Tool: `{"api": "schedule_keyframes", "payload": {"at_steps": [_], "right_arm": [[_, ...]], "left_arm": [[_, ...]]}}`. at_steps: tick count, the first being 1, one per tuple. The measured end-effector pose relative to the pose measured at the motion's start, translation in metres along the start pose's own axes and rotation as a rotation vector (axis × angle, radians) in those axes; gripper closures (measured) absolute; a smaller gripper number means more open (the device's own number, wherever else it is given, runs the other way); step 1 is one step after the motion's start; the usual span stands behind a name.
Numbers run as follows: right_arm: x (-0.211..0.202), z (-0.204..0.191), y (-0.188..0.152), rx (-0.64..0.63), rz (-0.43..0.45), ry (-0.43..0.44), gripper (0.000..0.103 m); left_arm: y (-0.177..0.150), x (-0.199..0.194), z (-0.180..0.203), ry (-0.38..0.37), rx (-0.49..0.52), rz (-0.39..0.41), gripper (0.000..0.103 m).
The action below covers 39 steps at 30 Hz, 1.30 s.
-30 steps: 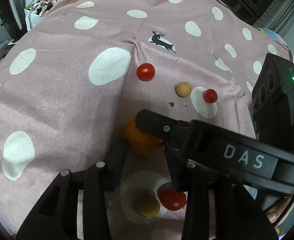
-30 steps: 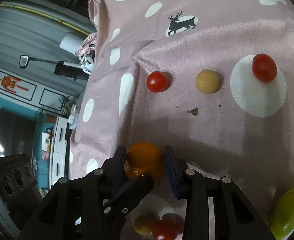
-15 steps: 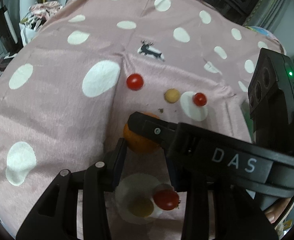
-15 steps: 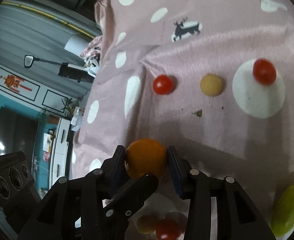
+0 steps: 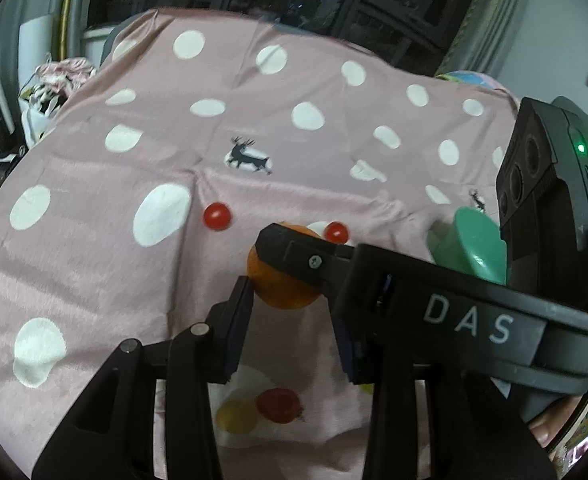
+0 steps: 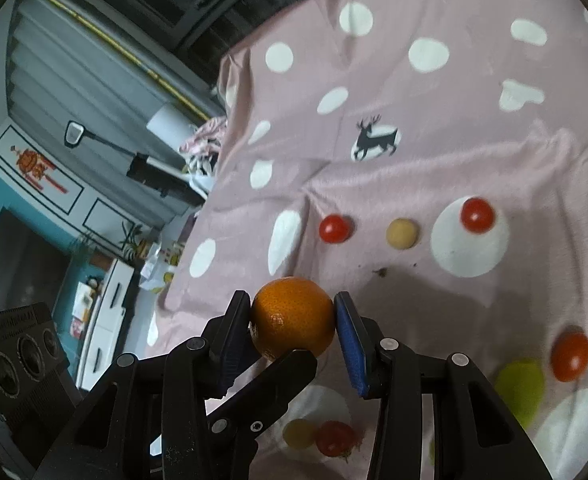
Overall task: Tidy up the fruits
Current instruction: 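Lift the orange with the right gripper and carry it toward the green bowl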
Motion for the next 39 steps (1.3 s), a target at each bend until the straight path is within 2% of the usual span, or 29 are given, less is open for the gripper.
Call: {"api": "schedule_keyframes", "payload": {"at_steps": [16, 39], "right_arm": [[-0.042, -0.012, 0.01, -0.082, 0.131, -0.071, 0.058], [-0.075, -0.027, 0.011, -0.15, 0.22, -0.138, 0.058]], "left_arm": [[0.008, -0.025, 0.028, -0.097, 0.053, 0.114, 0.066], [0.012, -0.048, 0.046, -0.139, 0.112, 0.198, 0.066]]}}
Point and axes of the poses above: each gripper's, at about its wrist camera, not at the fingertips, and x roughly the way its jaws point, z to its right, y to its top, the point moved 8 cm from there along x, roughly the way its jaws point, and after that the axes turned 2 degrees about -x, right-handed, at the moved point
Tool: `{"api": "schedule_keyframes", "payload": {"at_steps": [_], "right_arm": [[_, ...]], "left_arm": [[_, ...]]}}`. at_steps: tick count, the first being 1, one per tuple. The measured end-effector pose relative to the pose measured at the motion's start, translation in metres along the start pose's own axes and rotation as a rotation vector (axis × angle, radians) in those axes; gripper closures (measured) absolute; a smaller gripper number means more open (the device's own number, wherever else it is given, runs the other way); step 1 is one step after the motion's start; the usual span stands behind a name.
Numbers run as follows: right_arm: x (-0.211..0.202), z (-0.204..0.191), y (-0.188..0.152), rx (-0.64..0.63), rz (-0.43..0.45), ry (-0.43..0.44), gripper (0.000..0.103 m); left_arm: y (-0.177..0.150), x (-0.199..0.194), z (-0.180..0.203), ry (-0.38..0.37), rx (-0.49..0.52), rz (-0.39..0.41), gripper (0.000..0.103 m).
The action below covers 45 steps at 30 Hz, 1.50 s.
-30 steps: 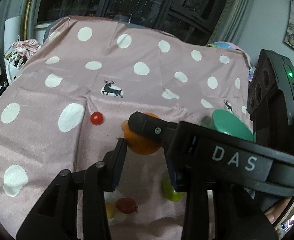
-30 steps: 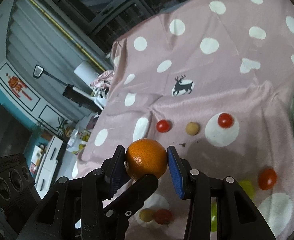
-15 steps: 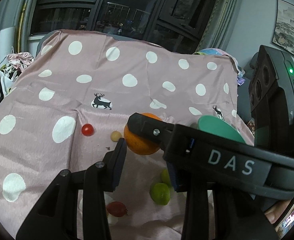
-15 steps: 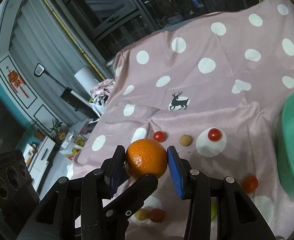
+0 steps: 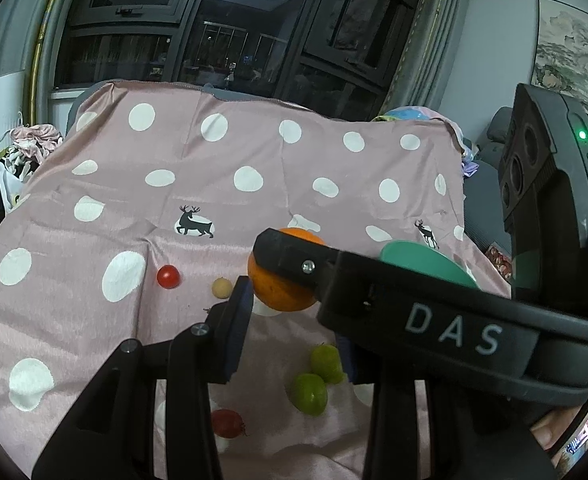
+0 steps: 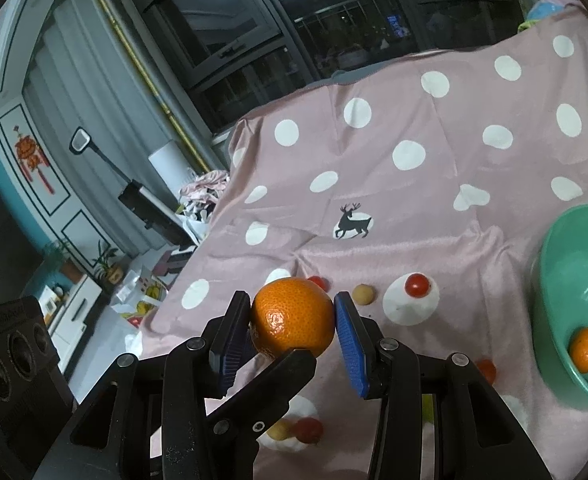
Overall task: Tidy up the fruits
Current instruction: 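Lift the orange with the right gripper and carry it toward the green bowl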
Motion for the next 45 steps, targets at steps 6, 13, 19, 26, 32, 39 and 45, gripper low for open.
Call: {"api": "schedule_keyframes", "payload": {"at_steps": [6, 13, 19, 26, 32, 39, 45], "right_arm": [[-0.006, -0.003, 0.003, -0.023, 0.017, -0.011, 0.058], [-0.013, -0.002, 0.005, -0.031, 0.032, -0.025, 0.058], [-0.02, -0.003, 0.006, -0.035, 0.043, -0.033, 0.058], [-0.029, -0.001, 0.009, -0.052, 0.05, -0.059, 0.058], [-0.036, 0.001, 0.01, -0.061, 0.058, -0.079, 0.058], [-0.044, 0.008, 0.014, -0.059, 0.067, -0.095, 0.058], [-0.056, 0.02, 0.017, -0.043, 0.086, -0.111, 0.058]], "left_arm": [[0.002, -0.006, 0.004, -0.013, 0.01, 0.016, 0.066], [0.003, -0.009, 0.007, -0.029, 0.015, 0.024, 0.066], [0.005, -0.012, 0.013, -0.04, 0.024, 0.032, 0.066], [0.006, -0.015, 0.024, -0.054, 0.04, 0.04, 0.066], [0.007, -0.016, 0.03, -0.065, 0.048, 0.047, 0.066], [0.01, -0.012, 0.042, -0.081, 0.07, 0.047, 0.065], [0.013, -0.004, 0.06, -0.107, 0.096, 0.041, 0.065]]}}
Point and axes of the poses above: each gripper's, at about its wrist camera, not at the fingertips, and x roughly the way its jaws point, z to its right, y to its top, the point moved 8 cm from there along x, roughly the way its jaws point, and after that the axes turned 2 degrees about -x, right-handed, at the moved point
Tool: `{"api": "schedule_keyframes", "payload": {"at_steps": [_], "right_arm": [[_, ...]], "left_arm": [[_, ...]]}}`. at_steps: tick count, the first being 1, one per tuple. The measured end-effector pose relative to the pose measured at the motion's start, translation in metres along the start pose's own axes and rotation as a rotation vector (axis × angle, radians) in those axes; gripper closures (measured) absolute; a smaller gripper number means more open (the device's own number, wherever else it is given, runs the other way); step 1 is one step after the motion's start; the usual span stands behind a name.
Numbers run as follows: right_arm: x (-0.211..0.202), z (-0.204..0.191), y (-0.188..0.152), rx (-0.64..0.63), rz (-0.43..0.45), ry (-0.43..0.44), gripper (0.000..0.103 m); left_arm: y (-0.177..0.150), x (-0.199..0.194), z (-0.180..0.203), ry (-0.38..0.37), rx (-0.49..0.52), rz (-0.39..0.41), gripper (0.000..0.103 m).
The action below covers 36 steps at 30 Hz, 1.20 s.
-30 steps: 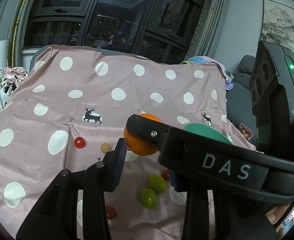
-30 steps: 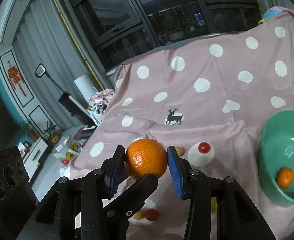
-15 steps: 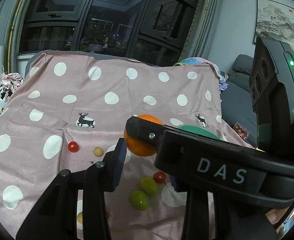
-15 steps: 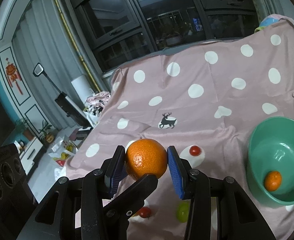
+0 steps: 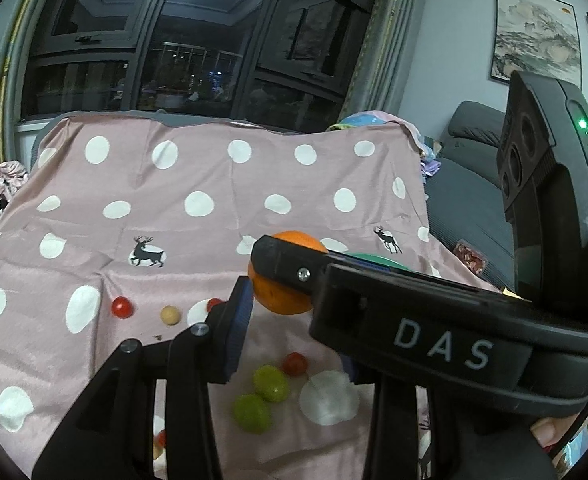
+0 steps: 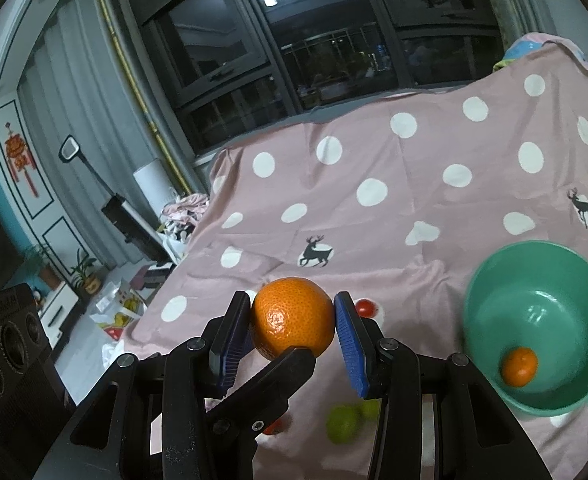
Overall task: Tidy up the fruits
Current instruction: 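Lift the orange with the right gripper and carry it toward the green bowl, then lower the held orange into the green bowl with the right gripper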
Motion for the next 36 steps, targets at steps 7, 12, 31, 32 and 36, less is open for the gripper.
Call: {"api": "schedule_keyframes", "payload": {"at_steps": [7, 12, 31, 32, 36], "right_arm": [[-0.007, 0.021, 0.005, 0.035, 0.012, -0.021, 0.058], [-0.012, 0.034, 0.007, 0.056, 0.021, -0.033, 0.058], [-0.034, 0.083, 0.008, 0.163, 0.063, -0.085, 0.058], [-0.035, 0.086, 0.008, 0.168, 0.066, -0.089, 0.058], [-0.04, 0.095, 0.008, 0.188, 0.075, -0.1, 0.058]], "left_arm": [[0.001, 0.015, 0.016, -0.026, 0.024, -0.019, 0.064], [0.002, 0.022, 0.028, -0.04, 0.045, -0.027, 0.064], [0.001, 0.054, 0.073, -0.116, 0.112, -0.067, 0.064], [0.001, 0.055, 0.076, -0.12, 0.116, -0.068, 0.064], [-0.001, 0.06, 0.084, -0.136, 0.124, -0.077, 0.064]]}}
Point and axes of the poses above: each gripper's, at about its wrist camera, not at the fingertips, and x roughly the way its jaws point, z to its right, y to its top, the point moved 8 cm from there along x, roughly the way its jaws point, and after that the axes turned 2 degrees about -x, right-handed, at the moved point
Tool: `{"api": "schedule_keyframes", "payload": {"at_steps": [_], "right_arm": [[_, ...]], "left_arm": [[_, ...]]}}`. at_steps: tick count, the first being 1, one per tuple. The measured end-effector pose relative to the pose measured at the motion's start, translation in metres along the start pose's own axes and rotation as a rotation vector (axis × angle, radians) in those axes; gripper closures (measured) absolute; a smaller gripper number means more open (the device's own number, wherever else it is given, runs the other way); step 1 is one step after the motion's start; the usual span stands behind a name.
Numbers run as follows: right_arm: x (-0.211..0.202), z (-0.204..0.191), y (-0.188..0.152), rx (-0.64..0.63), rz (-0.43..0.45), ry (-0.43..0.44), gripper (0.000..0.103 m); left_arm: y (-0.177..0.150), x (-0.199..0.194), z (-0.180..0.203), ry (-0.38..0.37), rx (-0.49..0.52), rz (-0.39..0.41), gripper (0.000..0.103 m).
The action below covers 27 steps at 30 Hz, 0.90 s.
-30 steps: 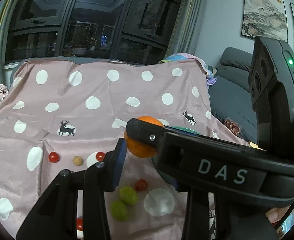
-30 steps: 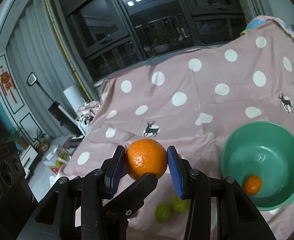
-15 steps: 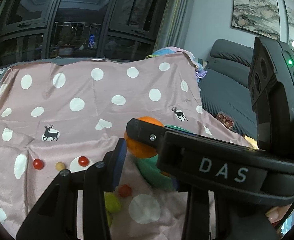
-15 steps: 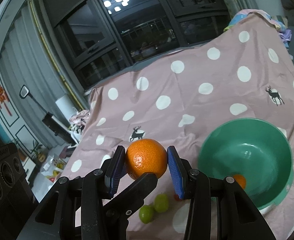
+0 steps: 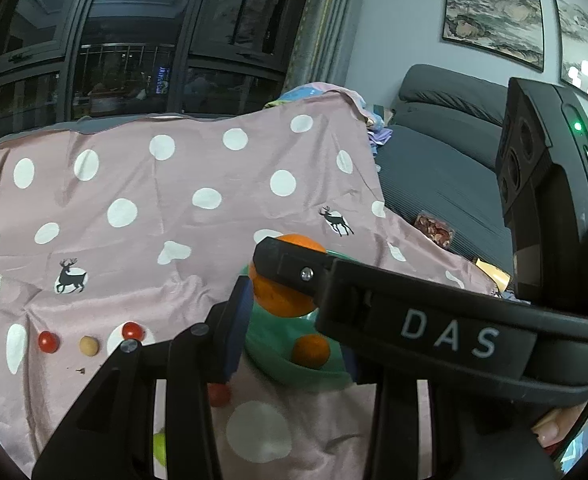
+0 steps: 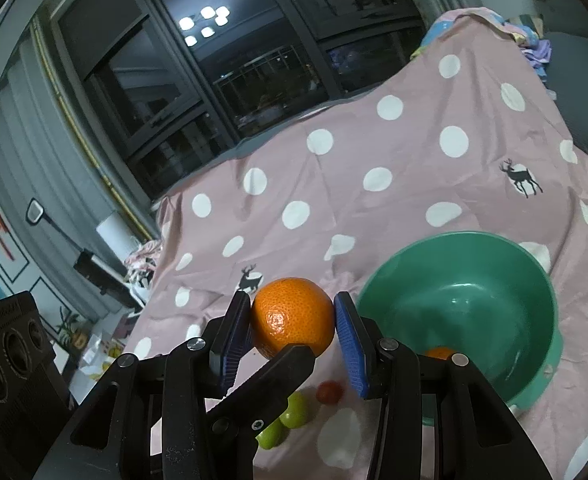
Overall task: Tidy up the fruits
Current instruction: 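Lower the held orange into the green bowl with the right gripper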
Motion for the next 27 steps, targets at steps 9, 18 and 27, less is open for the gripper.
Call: {"api": "schedule_keyframes", "payload": {"at_steps": [9, 18, 27], "right_arm": [[-0.006, 0.02, 0.002, 0.04, 0.008, -0.034, 0.058], [-0.009, 0.037, 0.002, 0.069, 0.005, -0.067, 0.058], [-0.01, 0.053, 0.001, 0.093, 0.003, -0.098, 0.058]], "left_arm": [[-0.002, 0.015, 0.016, -0.033, 0.015, -0.024, 0.063], [-0.003, 0.026, 0.026, -0.057, 0.028, -0.045, 0.063], [-0.006, 0.038, 0.033, -0.088, 0.028, -0.068, 0.064]]}}
Point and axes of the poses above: each gripper's, at about its wrist camera, not at the fingertips, and x roughly the way its jaws point, z to its right, y to its top, the point moved 8 cm from there along x, roughly the way its jaws point, and after that the axes turned 2 degrees about -x, right-handed, at the moved point
